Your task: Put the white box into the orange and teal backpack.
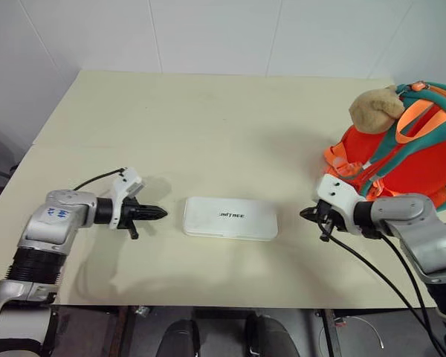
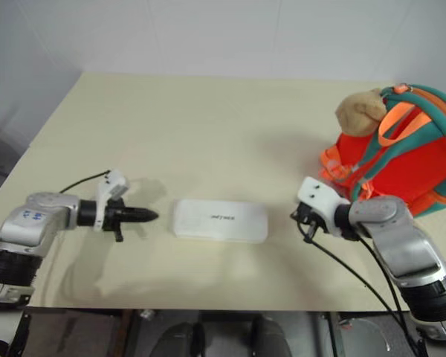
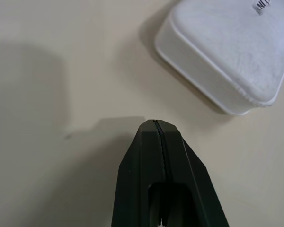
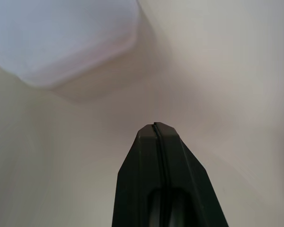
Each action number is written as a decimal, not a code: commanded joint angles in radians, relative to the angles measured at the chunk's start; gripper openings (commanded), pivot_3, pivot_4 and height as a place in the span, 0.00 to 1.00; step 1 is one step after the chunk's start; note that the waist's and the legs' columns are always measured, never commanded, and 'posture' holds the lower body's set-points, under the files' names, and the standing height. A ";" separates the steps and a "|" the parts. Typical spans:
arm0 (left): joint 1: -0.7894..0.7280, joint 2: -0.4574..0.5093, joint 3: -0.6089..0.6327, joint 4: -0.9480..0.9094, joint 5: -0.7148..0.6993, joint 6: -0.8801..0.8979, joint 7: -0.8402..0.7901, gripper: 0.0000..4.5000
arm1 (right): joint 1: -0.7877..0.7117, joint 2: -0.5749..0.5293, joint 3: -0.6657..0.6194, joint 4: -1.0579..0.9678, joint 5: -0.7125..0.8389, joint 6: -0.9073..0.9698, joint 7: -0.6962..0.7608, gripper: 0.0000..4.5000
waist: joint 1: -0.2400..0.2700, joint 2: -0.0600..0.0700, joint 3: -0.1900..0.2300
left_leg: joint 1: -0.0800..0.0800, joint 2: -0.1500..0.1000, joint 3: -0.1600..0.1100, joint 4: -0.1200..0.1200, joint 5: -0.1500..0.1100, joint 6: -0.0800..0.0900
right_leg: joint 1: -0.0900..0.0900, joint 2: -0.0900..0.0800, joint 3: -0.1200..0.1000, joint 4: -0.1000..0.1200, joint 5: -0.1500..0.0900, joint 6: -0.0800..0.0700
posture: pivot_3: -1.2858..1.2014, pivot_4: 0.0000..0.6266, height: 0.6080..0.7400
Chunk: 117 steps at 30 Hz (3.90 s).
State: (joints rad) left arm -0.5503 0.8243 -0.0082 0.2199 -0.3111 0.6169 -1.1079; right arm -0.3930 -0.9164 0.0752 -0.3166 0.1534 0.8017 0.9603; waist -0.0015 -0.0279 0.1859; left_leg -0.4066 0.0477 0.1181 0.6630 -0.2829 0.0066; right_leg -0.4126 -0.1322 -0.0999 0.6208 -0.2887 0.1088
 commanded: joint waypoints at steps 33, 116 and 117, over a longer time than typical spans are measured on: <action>-0.105 -0.120 0.188 0.153 -0.274 0.331 0.063 1.00 | 0.014 0.333 -0.343 -0.050 0.419 0.435 -0.357 1.00 | -0.001 0.000 0.000 | 0.000 -0.001 0.001 0.001 0.000 0.000 | 0.001 0.001 -0.001 0.004 0.000 0.000 | 0.52 0.24 1.00; -0.366 -0.223 -0.149 0.590 -0.148 0.528 -0.233 1.00 | 0.022 0.377 -0.222 -0.036 0.592 0.445 -0.405 1.00 | 0.001 0.000 0.000 | 0.000 -0.001 0.000 0.002 -0.003 0.006 | 0.000 -0.001 0.001 0.003 0.000 0.000 | 0.52 0.24 1.00; -0.365 -0.228 -0.149 0.592 -0.144 0.522 -0.230 1.00 | 0.022 0.377 -0.222 -0.037 0.593 0.445 -0.406 1.00 | 0.001 0.000 0.000 | 0.000 -0.001 -0.001 0.002 -0.003 0.007 | 0.000 -0.001 0.000 0.002 0.000 0.000 | 0.52 0.24 1.00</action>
State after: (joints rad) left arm -0.9122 0.6138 -0.1537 0.7970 -0.4787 1.1521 -1.3498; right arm -0.3753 -0.5280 -0.1320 -0.3123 0.7311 1.2641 0.5539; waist -0.0005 -0.0283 0.1856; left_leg -0.4062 0.0469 0.1174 0.6654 -0.2856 0.0135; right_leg -0.4123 -0.1335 -0.0995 0.6232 -0.2886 0.1090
